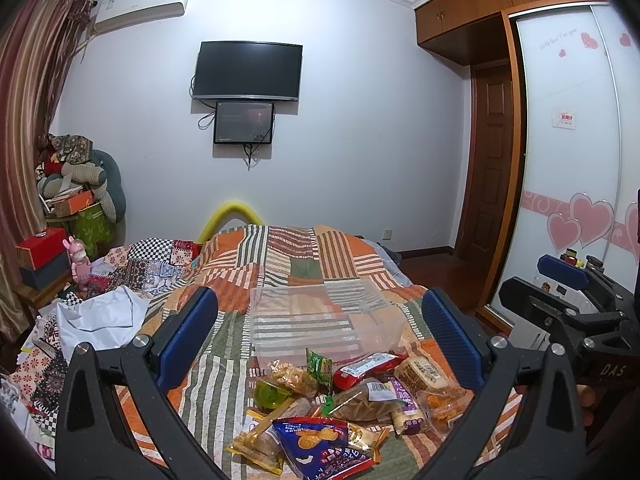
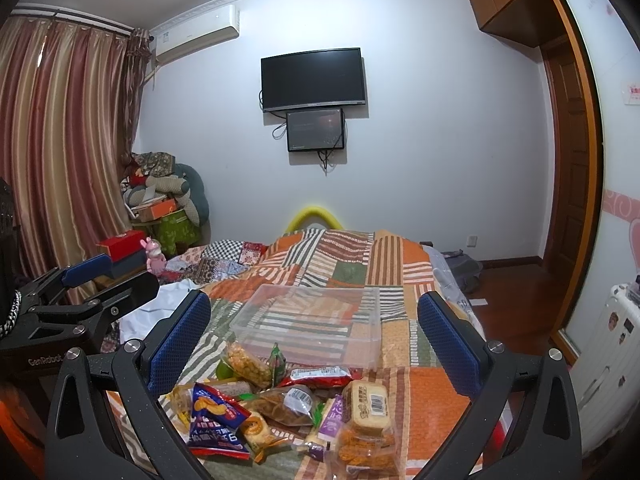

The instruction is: Organize snacks

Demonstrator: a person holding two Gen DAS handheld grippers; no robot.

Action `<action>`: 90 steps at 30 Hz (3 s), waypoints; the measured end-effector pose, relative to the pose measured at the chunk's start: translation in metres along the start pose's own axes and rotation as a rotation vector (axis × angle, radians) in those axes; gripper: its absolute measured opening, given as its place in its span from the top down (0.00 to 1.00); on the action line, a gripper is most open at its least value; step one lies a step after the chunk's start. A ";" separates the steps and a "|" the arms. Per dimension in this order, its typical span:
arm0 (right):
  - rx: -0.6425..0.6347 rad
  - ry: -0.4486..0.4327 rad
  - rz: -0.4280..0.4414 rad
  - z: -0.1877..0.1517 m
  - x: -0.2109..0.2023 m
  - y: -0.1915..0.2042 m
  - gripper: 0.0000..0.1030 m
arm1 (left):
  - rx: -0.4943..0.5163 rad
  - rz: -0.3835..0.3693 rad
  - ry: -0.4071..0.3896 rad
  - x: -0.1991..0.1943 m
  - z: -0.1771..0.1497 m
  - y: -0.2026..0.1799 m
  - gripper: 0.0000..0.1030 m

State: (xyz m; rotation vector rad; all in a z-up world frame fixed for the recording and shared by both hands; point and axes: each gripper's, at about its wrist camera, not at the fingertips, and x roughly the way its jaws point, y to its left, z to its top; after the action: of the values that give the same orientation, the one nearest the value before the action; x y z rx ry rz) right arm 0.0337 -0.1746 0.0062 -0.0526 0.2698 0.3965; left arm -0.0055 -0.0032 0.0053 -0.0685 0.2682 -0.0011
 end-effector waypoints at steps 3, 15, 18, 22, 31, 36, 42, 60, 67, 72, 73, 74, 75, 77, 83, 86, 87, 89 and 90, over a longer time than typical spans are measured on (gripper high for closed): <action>0.000 0.003 0.000 0.000 0.000 0.000 0.00 | -0.004 -0.001 0.003 0.001 0.000 0.001 0.00; 0.011 0.018 0.002 -0.002 0.005 -0.003 0.00 | 0.004 -0.009 0.013 0.005 -0.003 0.003 0.00; 0.017 0.029 0.000 -0.004 0.008 -0.004 0.00 | 0.007 -0.013 0.023 0.008 -0.006 0.004 0.00; 0.033 0.046 -0.009 -0.007 0.014 -0.010 0.00 | -0.004 -0.016 0.045 0.015 -0.009 0.008 0.01; 0.100 0.153 -0.025 -0.024 0.040 -0.039 0.04 | -0.017 -0.002 0.183 0.053 -0.027 0.030 0.18; 0.123 0.251 -0.019 -0.038 0.058 -0.055 0.16 | -0.043 -0.020 0.304 0.083 -0.048 0.044 0.28; 0.138 0.370 -0.018 -0.061 0.078 -0.070 0.28 | -0.060 -0.028 0.425 0.111 -0.077 0.061 0.32; 0.213 0.566 -0.003 -0.100 0.098 -0.094 0.35 | -0.112 -0.035 0.617 0.139 -0.135 0.089 0.32; 0.230 0.576 0.021 -0.100 0.108 -0.092 0.35 | -0.053 -0.089 0.662 0.150 -0.143 0.069 0.32; 0.223 0.597 0.035 -0.104 0.115 -0.090 0.35 | -0.032 -0.079 0.675 0.158 -0.151 0.063 0.39; 0.225 0.601 0.039 -0.105 0.117 -0.089 0.35 | -0.033 -0.082 0.675 0.159 -0.152 0.063 0.40; 0.229 0.604 0.042 -0.106 0.119 -0.089 0.35 | -0.037 -0.084 0.671 0.159 -0.153 0.064 0.41; 0.236 0.608 0.046 -0.107 0.121 -0.090 0.35 | -0.033 -0.087 0.665 0.158 -0.154 0.063 0.42; 0.248 0.616 0.058 -0.108 0.125 -0.090 0.36 | -0.011 -0.094 0.651 0.157 -0.154 0.061 0.51; 0.302 0.656 0.103 -0.114 0.136 -0.093 0.49 | 0.009 -0.134 0.658 0.158 -0.155 0.052 0.64; 0.310 0.650 0.097 -0.112 0.132 -0.092 0.49 | -0.001 -0.138 0.658 0.157 -0.152 0.052 0.64; 0.315 0.648 0.098 -0.112 0.130 -0.092 0.49 | -0.003 -0.139 0.657 0.156 -0.151 0.052 0.64; 0.318 0.635 0.094 -0.109 0.125 -0.093 0.49 | -0.001 -0.137 0.648 0.154 -0.146 0.051 0.64; 0.317 0.628 0.091 -0.107 0.124 -0.093 0.49 | 0.002 -0.136 0.642 0.151 -0.144 0.050 0.64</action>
State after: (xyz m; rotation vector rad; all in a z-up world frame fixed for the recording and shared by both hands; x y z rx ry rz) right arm 0.1531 -0.2253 -0.1300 0.1512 0.9540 0.4162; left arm 0.1016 0.0356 -0.1767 -0.0836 0.9047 -0.1609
